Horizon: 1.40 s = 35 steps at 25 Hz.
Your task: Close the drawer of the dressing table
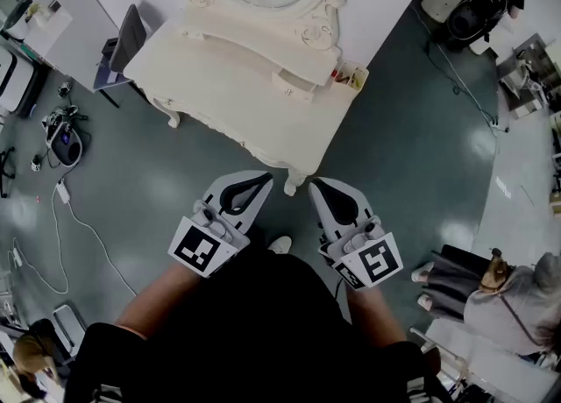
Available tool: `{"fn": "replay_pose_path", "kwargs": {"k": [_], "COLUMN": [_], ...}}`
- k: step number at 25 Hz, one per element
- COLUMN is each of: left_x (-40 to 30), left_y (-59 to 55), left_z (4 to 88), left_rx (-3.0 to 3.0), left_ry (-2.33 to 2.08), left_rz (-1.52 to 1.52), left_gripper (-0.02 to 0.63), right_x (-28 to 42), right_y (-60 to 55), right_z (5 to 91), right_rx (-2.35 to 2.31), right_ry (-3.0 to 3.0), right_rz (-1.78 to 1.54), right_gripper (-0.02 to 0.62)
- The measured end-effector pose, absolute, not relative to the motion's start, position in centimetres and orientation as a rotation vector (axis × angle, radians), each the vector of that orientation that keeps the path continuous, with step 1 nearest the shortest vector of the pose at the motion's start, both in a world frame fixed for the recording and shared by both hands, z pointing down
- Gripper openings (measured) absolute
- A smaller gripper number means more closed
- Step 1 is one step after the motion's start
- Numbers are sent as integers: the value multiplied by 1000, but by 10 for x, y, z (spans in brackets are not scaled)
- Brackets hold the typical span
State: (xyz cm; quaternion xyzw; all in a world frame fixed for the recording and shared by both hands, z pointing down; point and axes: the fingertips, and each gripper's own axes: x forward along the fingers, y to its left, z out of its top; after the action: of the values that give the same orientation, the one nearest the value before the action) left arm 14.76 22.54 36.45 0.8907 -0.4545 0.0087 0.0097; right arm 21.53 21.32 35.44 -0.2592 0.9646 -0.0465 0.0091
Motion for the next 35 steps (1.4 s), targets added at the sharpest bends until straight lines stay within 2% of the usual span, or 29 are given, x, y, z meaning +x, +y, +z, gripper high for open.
{"fn": "replay_pose_path", "kwargs": {"k": [8,17,25,35], "left_x": [153,127,71,-36], "left_y": [244,238,218,188], "left_z": [363,361,363,358], "left_rx": [2759,2795,2855,2891], "left_ry": [-1433,-1419,-1279,-1182], "left_rz": [24,21,70,17], "left_gripper": [-8,-8,-8,-8], "right_x": [227,199,134,22], "right_y": [230,226,202,179], "right_z": [357,362,358,356], "right_rx": [-780,-816,-897,-999], "right_ry": [2990,3020,2986,2989], "right_rz": [-231,-203,-259,-270], "right_gripper": [2,2,2,2]}}
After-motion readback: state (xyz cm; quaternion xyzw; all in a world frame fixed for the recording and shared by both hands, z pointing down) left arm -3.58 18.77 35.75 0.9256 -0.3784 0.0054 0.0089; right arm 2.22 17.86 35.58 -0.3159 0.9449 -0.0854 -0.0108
